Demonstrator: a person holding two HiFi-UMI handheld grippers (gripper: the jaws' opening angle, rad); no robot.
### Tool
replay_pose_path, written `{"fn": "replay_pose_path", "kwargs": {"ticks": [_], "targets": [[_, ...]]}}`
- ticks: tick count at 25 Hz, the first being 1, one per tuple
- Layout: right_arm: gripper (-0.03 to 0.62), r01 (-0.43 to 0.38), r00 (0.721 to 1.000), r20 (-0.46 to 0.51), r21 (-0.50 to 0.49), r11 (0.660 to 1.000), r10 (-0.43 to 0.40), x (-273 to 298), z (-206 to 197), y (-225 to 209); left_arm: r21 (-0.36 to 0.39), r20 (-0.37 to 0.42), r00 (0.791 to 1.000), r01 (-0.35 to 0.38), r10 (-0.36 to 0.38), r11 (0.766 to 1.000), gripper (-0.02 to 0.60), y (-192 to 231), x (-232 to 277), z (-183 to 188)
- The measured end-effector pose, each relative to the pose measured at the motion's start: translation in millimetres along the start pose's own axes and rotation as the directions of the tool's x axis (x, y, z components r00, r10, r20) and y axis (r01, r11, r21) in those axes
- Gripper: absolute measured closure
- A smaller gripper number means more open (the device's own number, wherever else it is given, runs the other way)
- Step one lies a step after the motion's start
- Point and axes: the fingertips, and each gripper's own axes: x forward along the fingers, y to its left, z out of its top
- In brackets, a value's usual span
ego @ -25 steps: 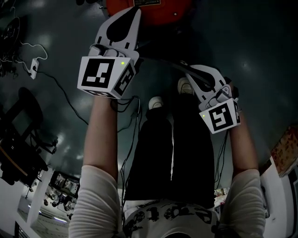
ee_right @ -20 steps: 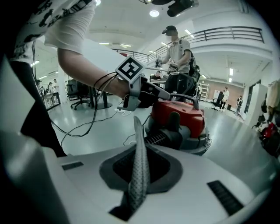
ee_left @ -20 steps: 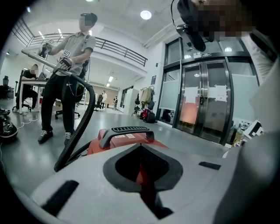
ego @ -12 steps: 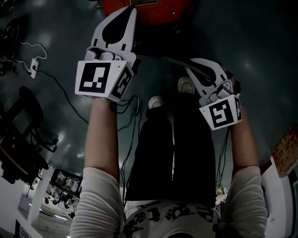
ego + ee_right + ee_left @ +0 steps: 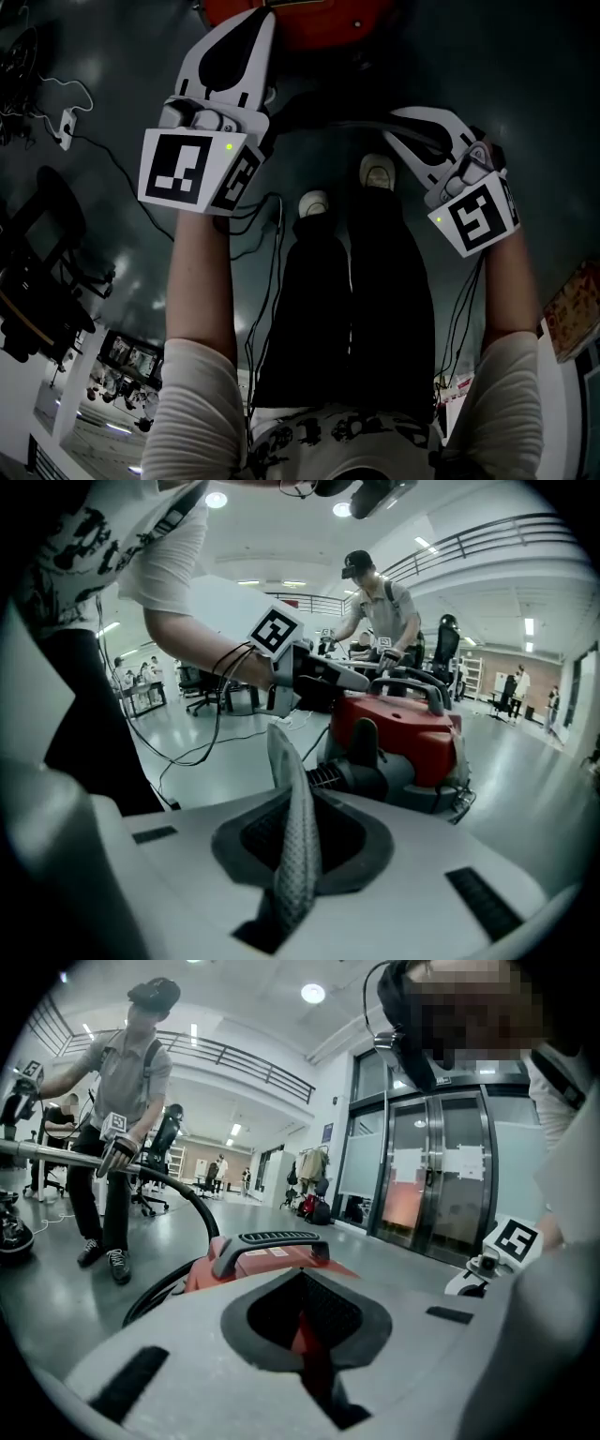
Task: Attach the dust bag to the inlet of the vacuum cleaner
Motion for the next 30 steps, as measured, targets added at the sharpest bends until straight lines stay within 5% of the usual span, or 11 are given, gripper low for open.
{"fn": "replay_pose_path", "kwargs": {"ticks": [3,9,15,22,30], "targets": [[0.563,-0.03,1.0,0.003,-0.021,0.999,0.03,2.5,-0.6,-2.5,0.009,-0.001,1.0,0.001,-0.001,1.0,0.578,1.8,-0.5,-1.5],[0.566,-0.011,0.999,0.043,0.098,0.995,0.007,-1.3,-8.6,-4.3,0.026,0.008,1.0,0.007,-0.007,1.0,0.578,2.2,-2.4,-0.4],[0.565,0.012,0.997,0.069,0.079,0.997,-0.017,7.0,-2.8,-6.4,-0.01,0.009,1.0,0.012,-0.012,1.0,0.578,4.3,-0.8,-1.3],[0.565,0.082,0.994,0.069,0.077,0.994,-0.088,-2.8,-4.8,-5.7,0.003,0.005,1.0,0.02,-0.02,1.0,0.578,-3.0,-1.6,2.3],[0.565,0.188,0.976,0.064,0.223,0.956,-0.207,-2.5,-11.2,-5.2,-0.004,0.012,1.0,0.018,-0.018,1.0,0.578,-0.9,-1.3,1.2]]}}
